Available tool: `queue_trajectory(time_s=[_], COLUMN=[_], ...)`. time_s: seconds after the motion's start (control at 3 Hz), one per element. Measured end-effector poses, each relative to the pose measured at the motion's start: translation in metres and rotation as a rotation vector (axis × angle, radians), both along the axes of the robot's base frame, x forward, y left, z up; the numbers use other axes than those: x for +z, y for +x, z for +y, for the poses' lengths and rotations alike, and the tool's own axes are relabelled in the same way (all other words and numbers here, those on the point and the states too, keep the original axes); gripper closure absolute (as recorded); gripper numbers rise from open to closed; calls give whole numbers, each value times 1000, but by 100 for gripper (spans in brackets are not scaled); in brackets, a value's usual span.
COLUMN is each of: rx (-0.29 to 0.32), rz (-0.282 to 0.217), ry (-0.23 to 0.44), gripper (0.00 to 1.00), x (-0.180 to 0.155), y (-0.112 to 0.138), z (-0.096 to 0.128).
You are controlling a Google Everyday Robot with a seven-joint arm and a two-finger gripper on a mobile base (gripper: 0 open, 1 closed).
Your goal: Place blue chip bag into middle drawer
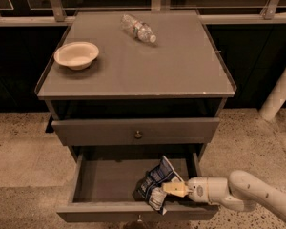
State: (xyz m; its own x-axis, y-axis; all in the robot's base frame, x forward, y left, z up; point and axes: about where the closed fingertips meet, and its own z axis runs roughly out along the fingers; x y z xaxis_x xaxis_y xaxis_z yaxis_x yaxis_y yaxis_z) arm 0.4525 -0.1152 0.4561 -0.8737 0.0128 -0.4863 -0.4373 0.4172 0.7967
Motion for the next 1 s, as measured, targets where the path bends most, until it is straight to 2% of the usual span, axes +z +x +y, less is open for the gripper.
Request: queue_trajectory(time_s=[0.33,1.0], rx=[-2,-2], rz=[-2,-2], ry=[-6,-6], gripper=[81,35], x=[0,0], y=[1,1], z=[-1,-1])
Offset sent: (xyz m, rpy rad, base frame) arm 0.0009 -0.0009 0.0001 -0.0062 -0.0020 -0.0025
